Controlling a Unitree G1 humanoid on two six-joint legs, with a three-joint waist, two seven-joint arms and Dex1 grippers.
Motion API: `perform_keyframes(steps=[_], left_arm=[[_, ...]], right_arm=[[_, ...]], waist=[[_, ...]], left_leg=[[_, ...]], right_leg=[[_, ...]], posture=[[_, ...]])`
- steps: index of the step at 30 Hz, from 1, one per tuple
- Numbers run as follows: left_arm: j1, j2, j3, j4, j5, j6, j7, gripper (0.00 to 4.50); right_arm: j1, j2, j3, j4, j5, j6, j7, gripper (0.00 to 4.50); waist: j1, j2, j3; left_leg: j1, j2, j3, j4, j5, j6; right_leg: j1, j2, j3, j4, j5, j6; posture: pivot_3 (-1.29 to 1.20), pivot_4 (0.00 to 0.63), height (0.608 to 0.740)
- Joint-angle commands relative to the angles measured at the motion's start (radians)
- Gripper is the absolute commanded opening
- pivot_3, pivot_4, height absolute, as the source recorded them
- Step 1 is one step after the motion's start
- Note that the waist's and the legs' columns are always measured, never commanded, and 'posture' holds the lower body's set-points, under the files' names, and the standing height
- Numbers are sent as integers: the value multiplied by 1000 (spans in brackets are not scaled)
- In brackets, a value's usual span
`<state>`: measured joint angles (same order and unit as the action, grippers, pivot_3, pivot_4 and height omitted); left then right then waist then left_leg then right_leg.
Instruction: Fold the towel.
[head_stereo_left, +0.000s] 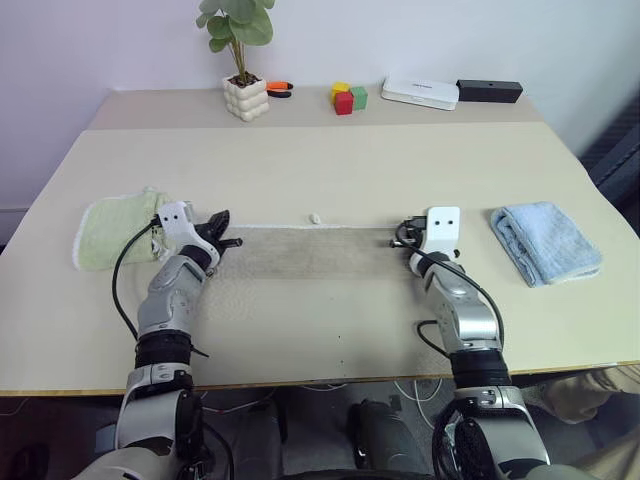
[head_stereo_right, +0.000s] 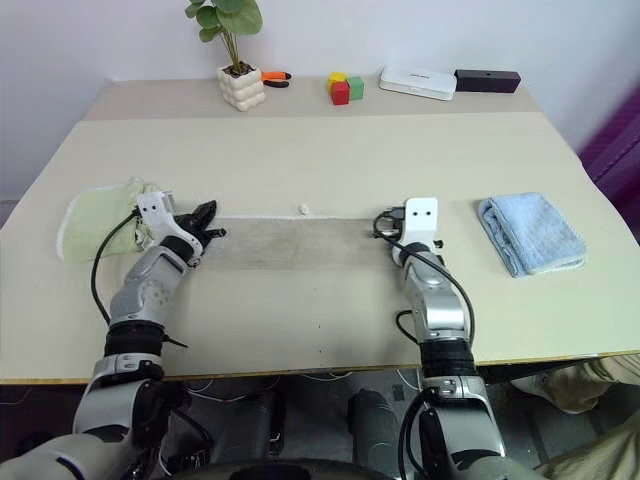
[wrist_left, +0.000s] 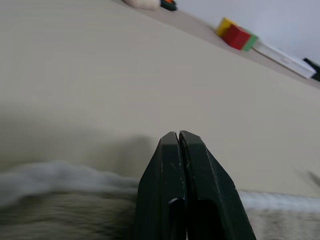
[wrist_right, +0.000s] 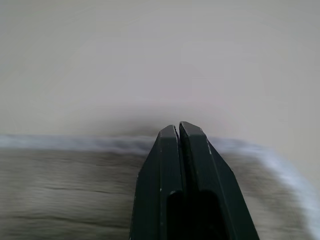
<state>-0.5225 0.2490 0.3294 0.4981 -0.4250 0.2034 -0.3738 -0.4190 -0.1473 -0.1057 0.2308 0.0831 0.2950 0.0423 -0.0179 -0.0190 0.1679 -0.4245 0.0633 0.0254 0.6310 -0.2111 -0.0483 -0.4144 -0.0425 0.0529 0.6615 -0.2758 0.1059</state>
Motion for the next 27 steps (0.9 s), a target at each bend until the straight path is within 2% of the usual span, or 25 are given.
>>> perform_keyframes(steps=[1, 10, 12, 13, 15, 20, 22, 24, 27], left_arm=[[23, 32, 31, 4, -6, -2, 1, 0], [55, 39, 65, -41, -84, 48, -40, 0], [62, 28, 60, -72, -103, 67, -50, 528], [64, 20, 56, -89, -113, 78, -52, 876], [62, 16, 33, -115, -98, 73, -57, 1849], [35, -10, 15, -187, -139, 127, -75, 4376], [34, -20, -5, -256, -174, 179, -102, 4500], [48, 5, -70, -352, -185, 226, -182, 4500], [72, 76, -146, -523, -256, 321, -338, 4500]], right_arm=[[0, -26, -23, 7, 0, -18, 7, 66], [-44, -51, -17, 64, 1, -54, 25, 66], [-63, -48, -20, 79, 16, -62, 43, 0], [-70, -46, -21, 79, 26, -63, 56, 261], [-85, -50, -22, 75, 31, -67, 71, 897], [-116, -77, -50, 56, 41, -53, 80, 3432], [-127, -89, -68, 29, 63, -26, 91, 4417], [-129, -111, -82, -7, 78, 4, 101, 4470], [-126, -116, -155, -101, 201, 123, 132, 4470]], waist=[[0, 0, 0], [-1, 0, 0], [-1, 0, 0], [0, 0, 0], [1, 0, 0], [4, 0, 0], [4, 0, 0], [4, 0, 0], [0, 0, 0]], left_leg=[[0, 0, 0, 0, 0, 0], [0, 0, 0, 0, 0, 0], [0, 0, 0, 0, 0, 0], [0, 0, 0, 0, 0, 0], [0, 0, 0, 0, 0, 0], [0, 0, 0, 0, 0, 0], [0, 0, 0, 0, 0, 0], [-1, 0, 0, 0, 0, 0], [-1, 0, 0, -1, 0, 0]], right_leg=[[0, 0, 0, 0, 0, 0], [0, 0, 0, 0, 0, 0], [1, 0, 0, 0, 0, 0], [1, 0, 0, -1, 0, 0], [1, 0, 0, -1, 0, 0], [1, 0, 0, -1, 0, 0], [1, -1, 0, -1, 0, 0], [1, -1, 0, -1, 0, 0], [0, 0, 0, -3, 0, 0]], posture=[[0, 150, 740], [0, 150, 740], [0, 150, 740], [0, 150, 740], [0, 150, 740], [0, 150, 740], [0, 150, 740], [0, 150, 740], [0, 150, 740]])
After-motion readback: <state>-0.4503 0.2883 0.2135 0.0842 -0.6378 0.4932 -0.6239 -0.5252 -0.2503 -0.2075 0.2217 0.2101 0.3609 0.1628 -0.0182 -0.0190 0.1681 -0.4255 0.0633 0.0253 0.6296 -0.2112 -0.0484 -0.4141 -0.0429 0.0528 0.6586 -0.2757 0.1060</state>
